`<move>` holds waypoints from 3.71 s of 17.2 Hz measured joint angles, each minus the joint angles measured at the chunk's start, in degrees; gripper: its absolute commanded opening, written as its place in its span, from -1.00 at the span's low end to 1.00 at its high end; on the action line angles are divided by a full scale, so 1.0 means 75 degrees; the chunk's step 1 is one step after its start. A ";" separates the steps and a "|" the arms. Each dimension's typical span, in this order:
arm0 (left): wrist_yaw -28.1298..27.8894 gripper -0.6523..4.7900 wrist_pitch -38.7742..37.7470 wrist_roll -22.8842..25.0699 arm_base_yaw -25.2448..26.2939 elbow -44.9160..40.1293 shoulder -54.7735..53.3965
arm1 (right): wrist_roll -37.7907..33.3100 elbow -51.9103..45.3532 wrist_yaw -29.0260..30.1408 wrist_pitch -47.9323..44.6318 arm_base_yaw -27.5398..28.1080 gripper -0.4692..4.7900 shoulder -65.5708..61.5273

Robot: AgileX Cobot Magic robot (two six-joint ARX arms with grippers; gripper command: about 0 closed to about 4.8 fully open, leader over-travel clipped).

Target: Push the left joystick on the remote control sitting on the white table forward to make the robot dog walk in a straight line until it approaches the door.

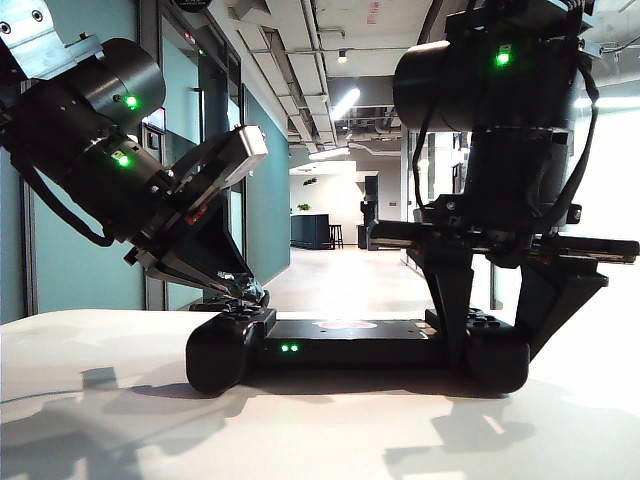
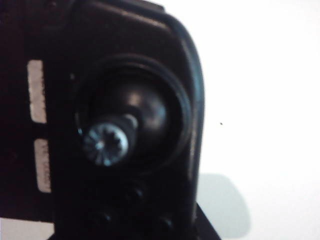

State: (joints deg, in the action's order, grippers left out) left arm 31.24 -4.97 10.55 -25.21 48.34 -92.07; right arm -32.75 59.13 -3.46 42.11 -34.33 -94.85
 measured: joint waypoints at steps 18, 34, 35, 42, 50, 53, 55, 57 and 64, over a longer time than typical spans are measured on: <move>-0.0023 -0.78 0.0239 -0.0003 0.0000 -0.0003 -0.0111 | -0.0006 0.0015 0.0000 0.0026 -0.0003 -0.03 0.0000; -0.0023 -0.78 0.0239 0.0000 0.0000 -0.0003 -0.0111 | -0.0006 0.0015 0.0000 0.0032 -0.0003 -0.03 0.0000; -0.0023 -0.78 0.0239 0.0000 0.0000 -0.0003 -0.0111 | -0.0006 0.0015 0.0000 0.0032 0.0000 -0.03 0.0000; -0.0023 -0.78 0.0239 0.0000 0.0000 -0.0003 -0.0111 | -0.0006 0.0015 0.0000 0.0032 -0.0003 -0.03 0.0000; 0.0216 -0.78 -0.1673 -0.0184 0.0009 0.0941 0.0915 | 0.0015 0.0012 0.0000 0.0058 0.0000 -0.03 0.0000; -0.0519 -0.78 -0.2270 -0.0883 0.0006 0.1507 0.2087 | 0.0117 0.0012 -0.0003 0.0058 0.0000 -0.02 0.0000; -0.1253 -0.78 -0.2495 -0.1588 0.0009 0.1915 0.2804 | 0.0187 0.0012 -0.0012 0.0061 0.0003 -0.02 0.0000; -0.1530 -0.78 -0.2582 -0.1996 0.0006 0.2113 0.3535 | 0.0204 0.0012 -0.0020 0.0044 0.0006 -0.02 0.0000; -0.2891 -0.78 -0.3660 -0.2066 0.0003 0.2127 0.6408 | 0.0213 -0.0006 -0.0152 0.0009 0.0000 0.44 -0.0003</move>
State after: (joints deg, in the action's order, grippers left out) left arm 9.56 -32.42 -4.95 -25.19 64.29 -44.01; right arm -31.16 59.09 -4.60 42.17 -34.33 -94.87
